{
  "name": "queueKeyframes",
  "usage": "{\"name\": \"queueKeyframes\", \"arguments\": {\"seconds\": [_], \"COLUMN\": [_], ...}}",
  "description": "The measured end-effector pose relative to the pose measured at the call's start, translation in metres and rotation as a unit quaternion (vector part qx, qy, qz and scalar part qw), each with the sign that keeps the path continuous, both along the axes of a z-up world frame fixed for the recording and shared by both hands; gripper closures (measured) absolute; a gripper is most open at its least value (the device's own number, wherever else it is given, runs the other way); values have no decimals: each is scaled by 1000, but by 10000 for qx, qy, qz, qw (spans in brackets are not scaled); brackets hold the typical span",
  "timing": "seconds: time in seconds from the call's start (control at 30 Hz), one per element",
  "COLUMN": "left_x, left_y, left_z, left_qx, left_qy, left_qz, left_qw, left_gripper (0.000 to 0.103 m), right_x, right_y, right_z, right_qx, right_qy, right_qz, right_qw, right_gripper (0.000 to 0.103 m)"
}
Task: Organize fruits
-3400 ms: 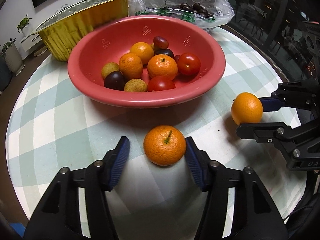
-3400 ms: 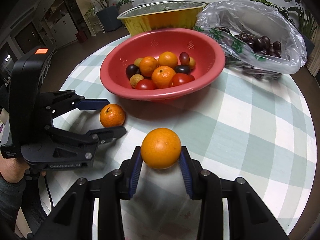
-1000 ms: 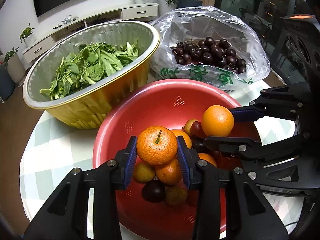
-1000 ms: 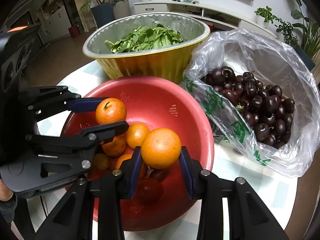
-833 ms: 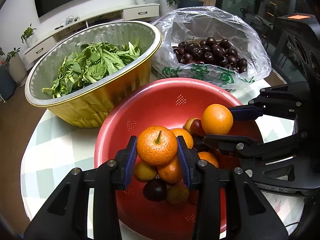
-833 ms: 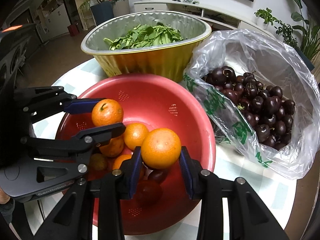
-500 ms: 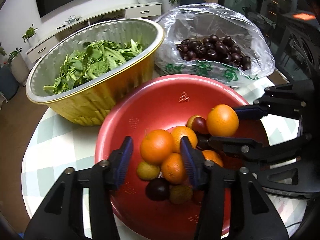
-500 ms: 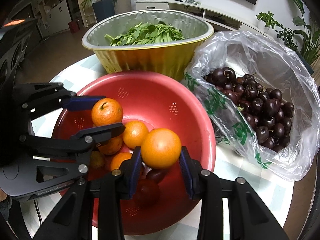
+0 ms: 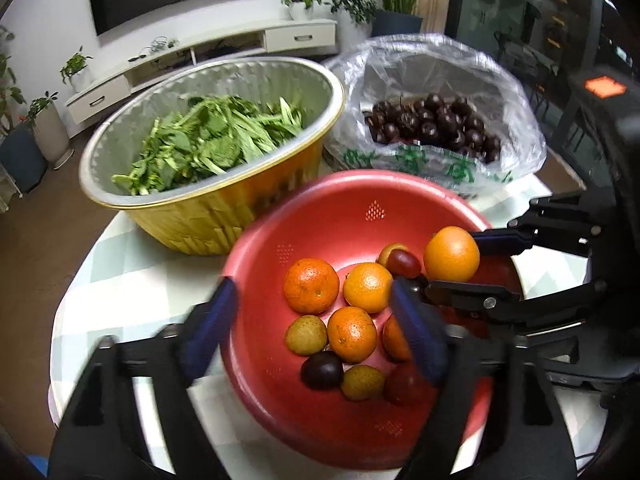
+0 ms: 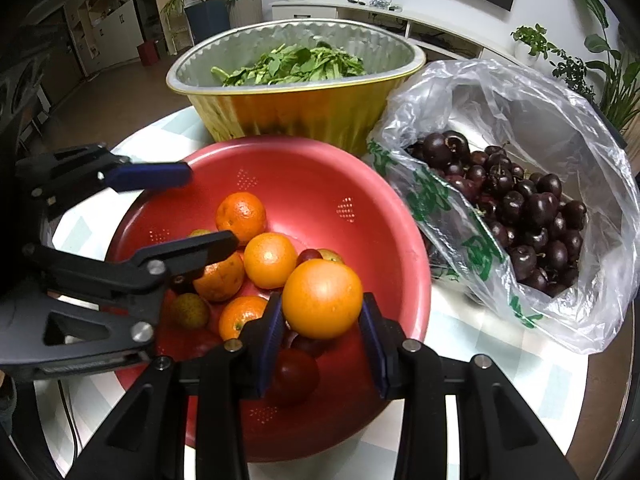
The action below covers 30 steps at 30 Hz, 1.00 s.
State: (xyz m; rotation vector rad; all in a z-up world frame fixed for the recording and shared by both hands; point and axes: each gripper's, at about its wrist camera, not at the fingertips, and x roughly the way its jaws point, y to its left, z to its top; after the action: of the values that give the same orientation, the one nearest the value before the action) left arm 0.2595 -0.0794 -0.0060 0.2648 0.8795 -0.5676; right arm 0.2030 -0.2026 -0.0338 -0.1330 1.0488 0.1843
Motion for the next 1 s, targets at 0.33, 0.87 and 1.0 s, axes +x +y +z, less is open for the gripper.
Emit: {"name": "queueKeyframes", "arguments": {"seconds": [0.33, 0.87, 1.0], "left_x": [-62, -215, -220], "left_y": [22, 39, 43], "left_z": [39, 92, 85], "left_qx": [-273, -552, -377], "left_qy": [-500, -1447, -1235], "left_qz": [109, 1404, 1950], "left_qw": [9983, 9779, 9723], "left_gripper": [0, 0, 0], "right_x": [-34, -164, -190], "right_y": [-11, -28, -42], "right_z": [39, 119, 127], "right_qx": [255, 217, 326], "right_qy": [-582, -2142, -2332], "right_qz": [-259, -1006, -1408], "right_qw": [9976, 9713, 9616], "right_gripper": [36, 17, 12]}}
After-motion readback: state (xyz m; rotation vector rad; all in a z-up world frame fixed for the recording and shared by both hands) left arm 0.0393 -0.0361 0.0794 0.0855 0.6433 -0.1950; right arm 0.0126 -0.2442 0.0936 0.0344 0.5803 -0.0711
